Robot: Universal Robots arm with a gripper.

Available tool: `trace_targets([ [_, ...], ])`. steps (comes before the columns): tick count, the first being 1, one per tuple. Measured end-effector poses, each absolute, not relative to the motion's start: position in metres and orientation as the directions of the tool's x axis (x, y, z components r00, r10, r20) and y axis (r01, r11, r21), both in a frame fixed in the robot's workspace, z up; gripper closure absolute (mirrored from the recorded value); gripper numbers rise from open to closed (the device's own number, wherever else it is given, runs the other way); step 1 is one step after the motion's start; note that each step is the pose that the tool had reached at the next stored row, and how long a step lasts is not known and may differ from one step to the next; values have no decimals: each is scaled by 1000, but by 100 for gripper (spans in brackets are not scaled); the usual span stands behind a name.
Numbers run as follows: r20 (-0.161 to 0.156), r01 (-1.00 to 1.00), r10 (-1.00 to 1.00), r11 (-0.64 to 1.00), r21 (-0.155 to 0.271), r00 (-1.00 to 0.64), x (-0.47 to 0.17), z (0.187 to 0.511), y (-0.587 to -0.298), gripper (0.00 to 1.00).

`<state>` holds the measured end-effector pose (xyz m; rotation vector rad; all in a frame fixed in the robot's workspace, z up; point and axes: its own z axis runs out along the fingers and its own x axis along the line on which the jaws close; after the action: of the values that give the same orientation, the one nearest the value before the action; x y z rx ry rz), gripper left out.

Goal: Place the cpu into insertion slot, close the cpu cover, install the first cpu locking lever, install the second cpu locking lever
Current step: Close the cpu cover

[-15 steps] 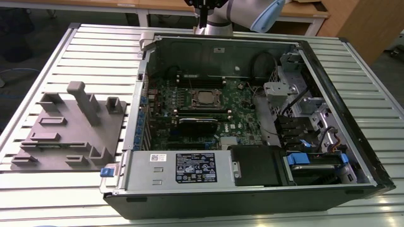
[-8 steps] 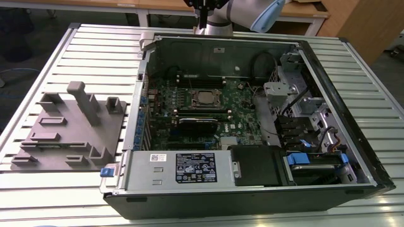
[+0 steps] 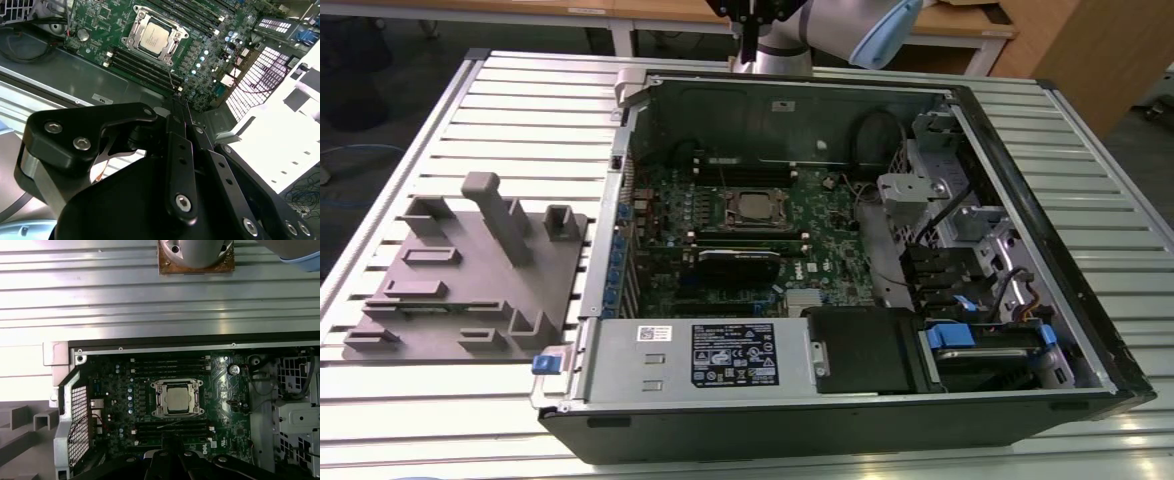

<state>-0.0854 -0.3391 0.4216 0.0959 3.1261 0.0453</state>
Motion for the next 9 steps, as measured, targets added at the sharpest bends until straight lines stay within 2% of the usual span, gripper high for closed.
trace_targets([
  [9, -13, 61, 61, 998, 30, -998, -85, 420, -339, 90],
])
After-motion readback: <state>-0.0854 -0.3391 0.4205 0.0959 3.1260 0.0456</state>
